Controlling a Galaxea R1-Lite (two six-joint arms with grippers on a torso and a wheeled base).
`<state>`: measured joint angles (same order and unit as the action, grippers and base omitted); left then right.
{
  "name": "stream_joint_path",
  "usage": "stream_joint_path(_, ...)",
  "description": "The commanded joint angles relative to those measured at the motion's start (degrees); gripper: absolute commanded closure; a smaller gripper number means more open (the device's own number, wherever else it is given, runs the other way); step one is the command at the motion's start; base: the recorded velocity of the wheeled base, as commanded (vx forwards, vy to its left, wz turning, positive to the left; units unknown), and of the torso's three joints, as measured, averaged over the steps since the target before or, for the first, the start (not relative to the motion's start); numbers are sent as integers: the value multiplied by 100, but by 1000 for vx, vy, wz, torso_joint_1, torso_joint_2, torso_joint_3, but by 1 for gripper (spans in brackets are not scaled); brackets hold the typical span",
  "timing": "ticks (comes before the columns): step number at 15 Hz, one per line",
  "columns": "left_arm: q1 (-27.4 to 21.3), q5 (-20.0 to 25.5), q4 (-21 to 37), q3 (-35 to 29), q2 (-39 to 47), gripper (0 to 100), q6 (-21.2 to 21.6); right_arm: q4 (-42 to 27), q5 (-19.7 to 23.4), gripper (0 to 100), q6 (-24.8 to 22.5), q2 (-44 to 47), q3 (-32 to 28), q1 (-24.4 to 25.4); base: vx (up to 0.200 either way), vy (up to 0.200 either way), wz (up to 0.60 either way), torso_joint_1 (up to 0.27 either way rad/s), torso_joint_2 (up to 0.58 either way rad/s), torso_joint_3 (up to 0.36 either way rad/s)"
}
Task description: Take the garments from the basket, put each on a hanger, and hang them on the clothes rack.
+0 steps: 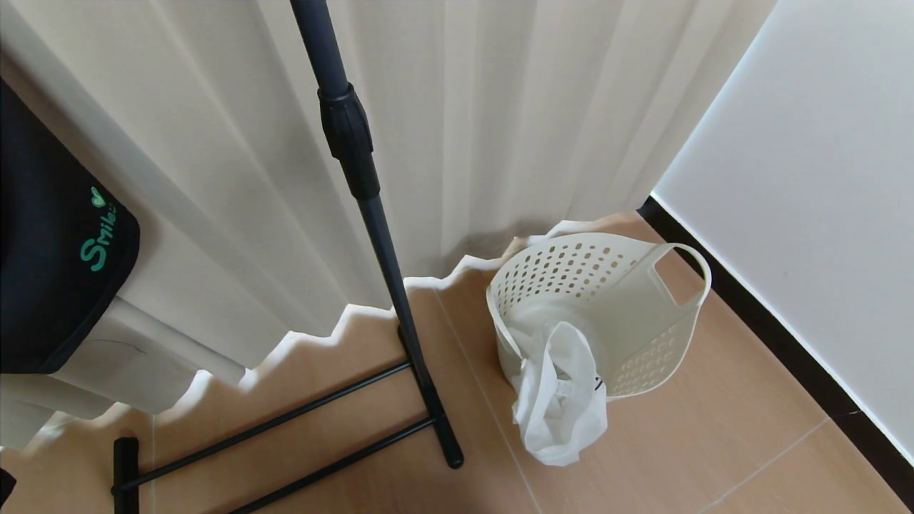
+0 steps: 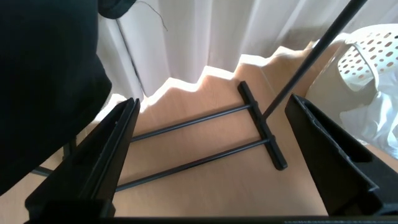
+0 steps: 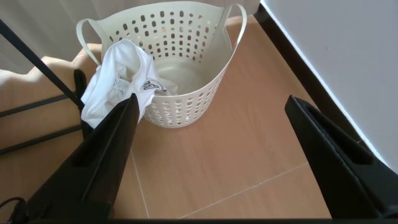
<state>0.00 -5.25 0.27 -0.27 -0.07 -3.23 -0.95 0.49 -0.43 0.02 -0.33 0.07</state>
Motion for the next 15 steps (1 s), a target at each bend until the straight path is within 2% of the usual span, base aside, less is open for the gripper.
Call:
stream_joint_path(1,0,-2,0,0,7,0,-2,-2,4,0,-45,-2,7,1,0,0,0,-2,7,-188)
stream_joint_path(4,9,-2,0,9,7,0,-2,-89,-5,0,-142,94,-20,10,0,0,0,5,0,-58)
stream_joint_path(5,9,-2,-9,9,7,0,7,-72,22,0,-265,709,-20,45,0,0,0,0,0,0)
stream_joint_path(7,9,-11,-9,18,7,0,42,34,215,0,-309,1369,-46,265,0,0,0,0,0,0)
stream_joint_path(11,9,-11,-9,18,7,0,33,271,294,0,-617,2819,-732,880,0,0,0,0,0,0)
stream_joint_path(13,9,-11,-9,18,7,0,33,306,268,0,-1205,4111,-1496,1241,0,0,0,0,0,0)
stream_joint_path(15,9,-11,-9,18,7,0,33,315,268,0,-2199,5086,-1997,1346,0,0,0,0,0,0)
